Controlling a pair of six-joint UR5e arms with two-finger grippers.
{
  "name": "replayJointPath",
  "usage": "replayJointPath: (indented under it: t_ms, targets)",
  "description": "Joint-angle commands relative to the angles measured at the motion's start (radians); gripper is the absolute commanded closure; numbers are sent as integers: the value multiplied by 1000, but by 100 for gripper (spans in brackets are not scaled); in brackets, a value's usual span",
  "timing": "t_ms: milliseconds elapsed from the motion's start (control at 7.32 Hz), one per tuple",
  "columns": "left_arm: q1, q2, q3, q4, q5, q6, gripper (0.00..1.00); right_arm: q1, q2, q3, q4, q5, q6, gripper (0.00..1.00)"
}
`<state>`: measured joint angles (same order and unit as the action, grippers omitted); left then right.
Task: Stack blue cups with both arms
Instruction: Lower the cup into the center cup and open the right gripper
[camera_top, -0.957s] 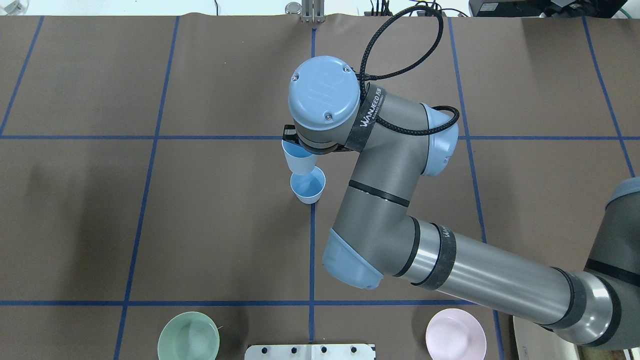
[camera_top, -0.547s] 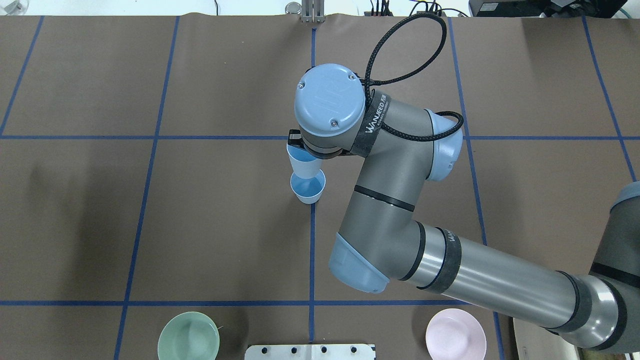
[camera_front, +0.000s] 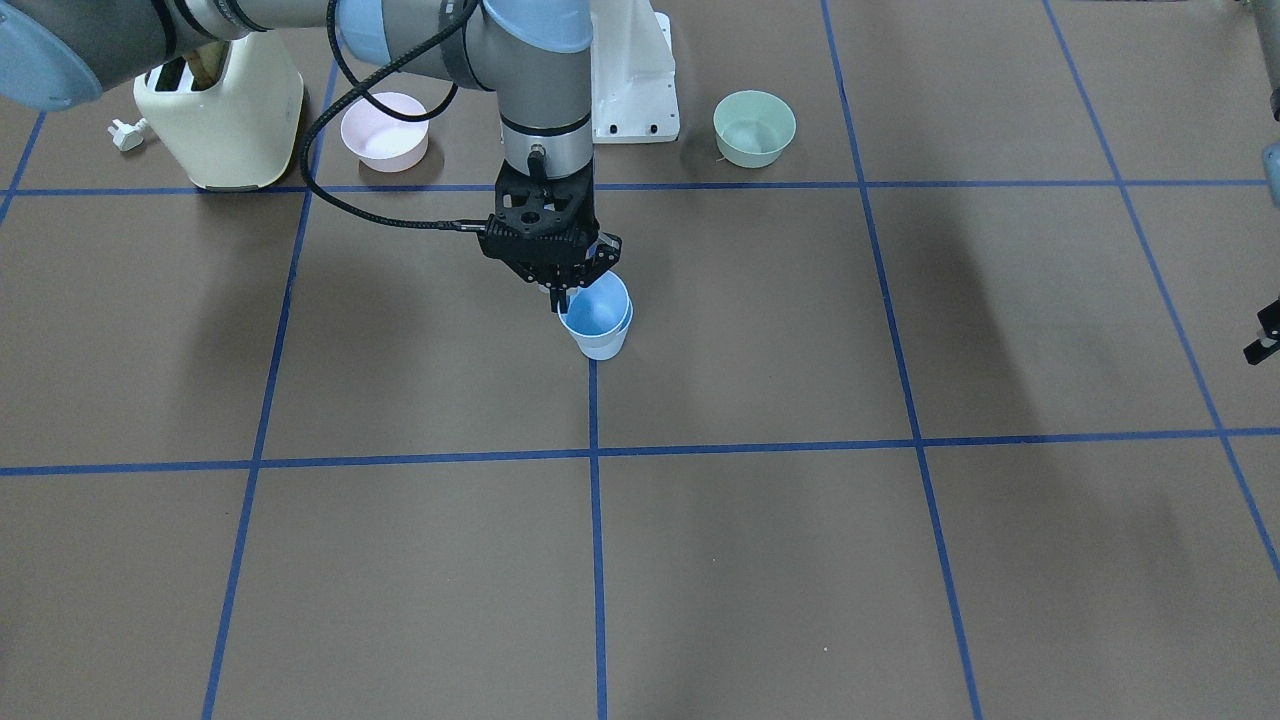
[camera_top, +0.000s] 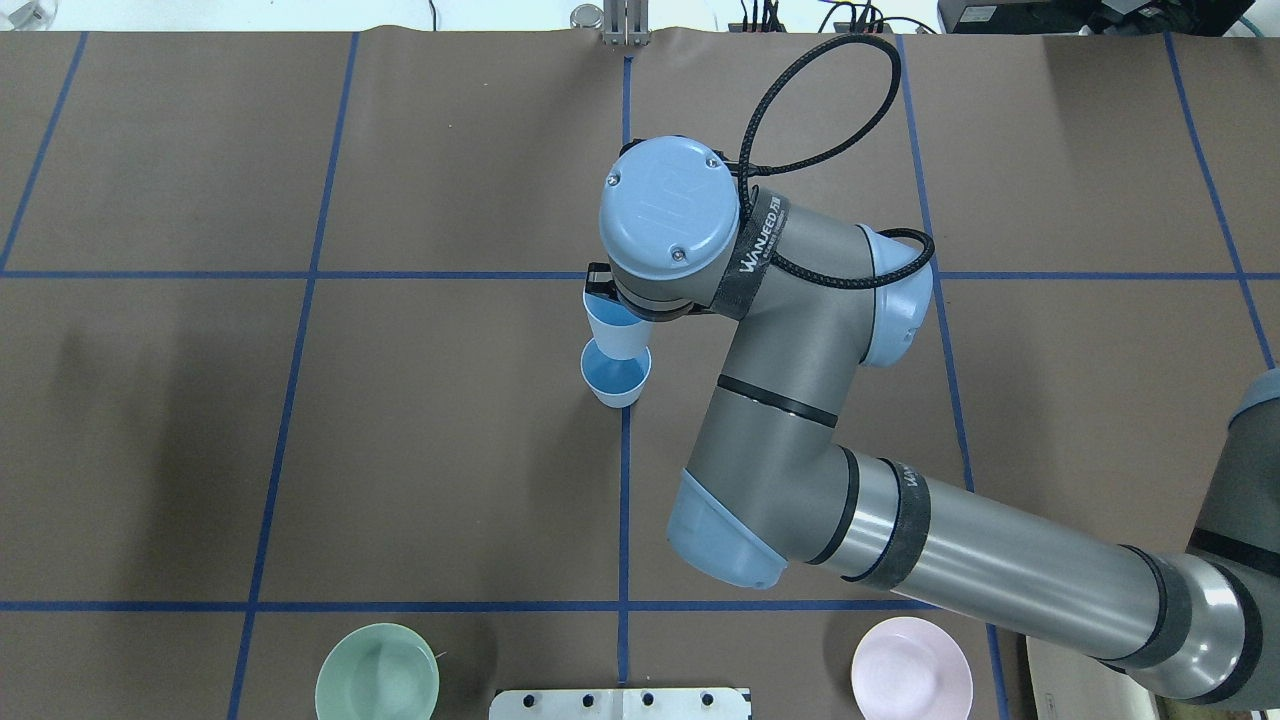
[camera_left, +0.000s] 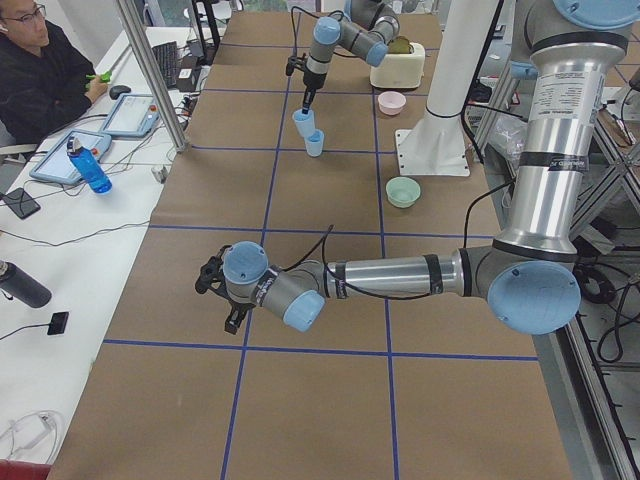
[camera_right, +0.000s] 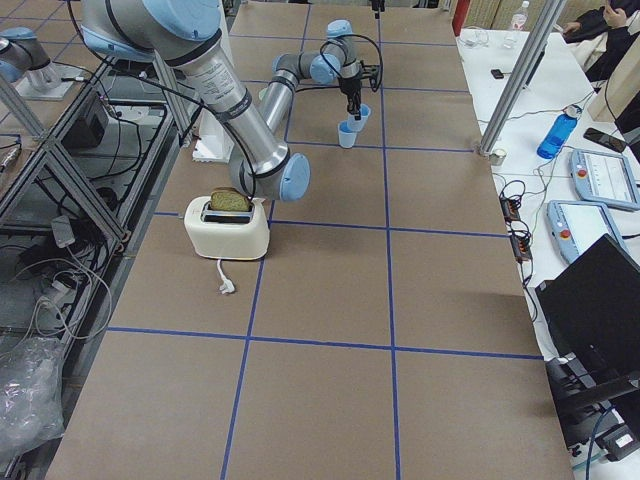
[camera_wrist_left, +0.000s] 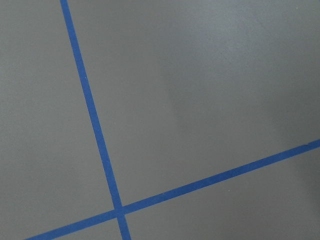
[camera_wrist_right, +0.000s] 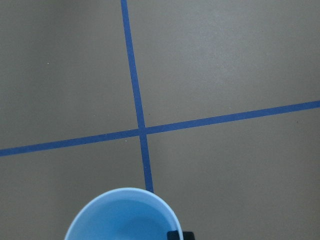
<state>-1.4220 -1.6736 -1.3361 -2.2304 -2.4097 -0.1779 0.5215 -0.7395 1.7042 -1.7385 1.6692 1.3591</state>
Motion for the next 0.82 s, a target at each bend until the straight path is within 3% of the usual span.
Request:
replayJointPath:
  t_ms: [0, 683]
  targets:
    - [0, 0, 0, 0, 0, 0, 2, -5, 2, 8, 1, 0, 2, 100]
    - [0, 0, 0, 0, -8, 0, 2, -43, -27, 42, -1, -20, 14, 100]
